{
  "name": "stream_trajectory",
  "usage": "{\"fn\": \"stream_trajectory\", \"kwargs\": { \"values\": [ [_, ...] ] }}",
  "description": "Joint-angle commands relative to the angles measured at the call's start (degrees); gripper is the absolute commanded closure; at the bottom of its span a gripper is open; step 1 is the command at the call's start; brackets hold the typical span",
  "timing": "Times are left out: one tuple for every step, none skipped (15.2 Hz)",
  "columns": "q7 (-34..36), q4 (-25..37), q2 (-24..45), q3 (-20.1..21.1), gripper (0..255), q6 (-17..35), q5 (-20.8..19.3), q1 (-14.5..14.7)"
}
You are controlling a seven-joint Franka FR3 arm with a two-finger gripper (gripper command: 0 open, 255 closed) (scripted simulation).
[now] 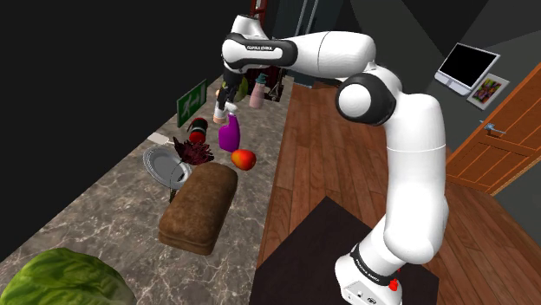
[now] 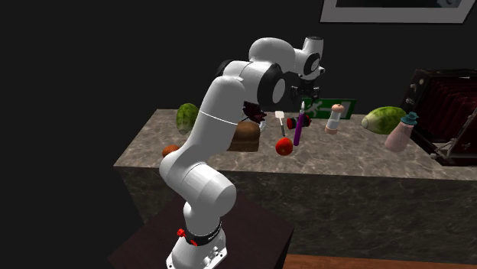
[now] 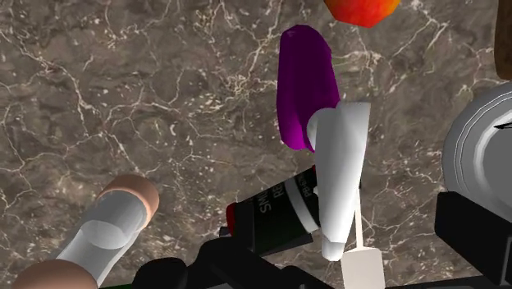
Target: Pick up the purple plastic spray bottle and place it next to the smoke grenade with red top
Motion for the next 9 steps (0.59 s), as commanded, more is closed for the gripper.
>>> {"fn": "stream_trajectory", "kwargs": {
  "values": [
    [0.0,1.5,-0.9,0.0,0,-2.4,0.0,-0.1],
    [0.0,2.5,-1.5,0.0,0,-4.0,0.0,-0.1],
    [0.0,3.4,-1.9,0.0,0,-5.3,0.0,-0.1],
    [0.0,3.4,-1.9,0.0,0,-5.3,0.0,-0.1],
    [0.0,3.4,-1.9,0.0,0,-5.3,0.0,-0.1],
    [0.0,3.4,-1.9,0.0,0,-5.3,0.0,-0.1],
    [0.0,3.4,-1.9,0.0,0,-5.3,0.0,-0.1],
    [0.0,3.4,-1.9,0.0,0,-5.3,0.0,-0.1],
    [0.0,3.4,-1.9,0.0,0,-5.3,0.0,-0.1]
  ]
}}
